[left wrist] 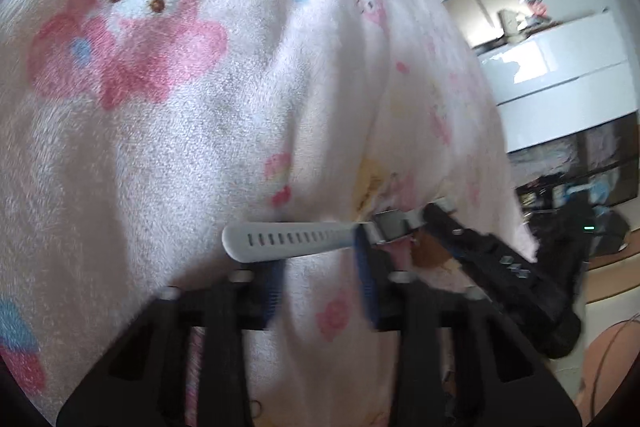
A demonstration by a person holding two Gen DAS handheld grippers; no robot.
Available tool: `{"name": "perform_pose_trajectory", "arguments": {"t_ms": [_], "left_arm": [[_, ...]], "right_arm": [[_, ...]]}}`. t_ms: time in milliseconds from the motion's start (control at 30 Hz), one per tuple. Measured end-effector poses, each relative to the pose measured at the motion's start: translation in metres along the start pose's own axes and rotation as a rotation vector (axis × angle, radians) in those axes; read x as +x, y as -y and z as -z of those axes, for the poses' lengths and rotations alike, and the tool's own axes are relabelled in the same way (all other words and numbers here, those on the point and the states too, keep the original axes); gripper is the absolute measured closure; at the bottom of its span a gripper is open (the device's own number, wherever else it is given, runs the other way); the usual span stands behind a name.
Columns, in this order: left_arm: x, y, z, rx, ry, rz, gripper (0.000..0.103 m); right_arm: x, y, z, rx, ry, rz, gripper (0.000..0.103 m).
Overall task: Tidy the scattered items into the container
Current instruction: 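Close the left gripper on the watch strap while the right gripper grasps the band, then lift the white smartwatch off the bedspread with both grippers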
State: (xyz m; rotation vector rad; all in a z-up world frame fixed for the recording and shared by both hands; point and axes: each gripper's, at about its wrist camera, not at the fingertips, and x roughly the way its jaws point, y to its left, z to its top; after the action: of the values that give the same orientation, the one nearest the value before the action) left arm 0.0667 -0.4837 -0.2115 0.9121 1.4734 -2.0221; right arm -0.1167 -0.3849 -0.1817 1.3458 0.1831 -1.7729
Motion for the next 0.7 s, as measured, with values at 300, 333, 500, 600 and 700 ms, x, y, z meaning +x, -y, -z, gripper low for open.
{"name": "perform_pose_trajectory", "arguments": {"t_ms": [300, 333, 500, 600, 700], "left_arm": [[-0.024, 0.034, 0.017, 0.125, -0.004, 0.013, 0.099], [-0.026, 0.036, 0.020, 0.137, -0.016, 0.013, 0.099], [-0.047, 0.034, 0.041, 0.188, -0.082, 0.032, 0.099], [-0.043, 0.028, 0.049, 0.197, -0.115, 0.007, 0.099], [-0.036, 0.019, 0.051, 0.181, -0.136, -0.035, 0.098]], "right_arm": [[-0.038, -0.021, 0.007, -0.079, 0.087, 0.022, 0.099], [-0.045, -0.022, 0.010, -0.087, 0.096, 0.024, 0.099], [-0.084, -0.018, 0.051, -0.140, 0.062, 0.033, 0.099], [-0.090, -0.002, 0.079, -0.097, -0.012, 0.038, 0.099], [-0.082, 0.014, 0.092, -0.024, -0.061, 0.000, 0.099]]}}
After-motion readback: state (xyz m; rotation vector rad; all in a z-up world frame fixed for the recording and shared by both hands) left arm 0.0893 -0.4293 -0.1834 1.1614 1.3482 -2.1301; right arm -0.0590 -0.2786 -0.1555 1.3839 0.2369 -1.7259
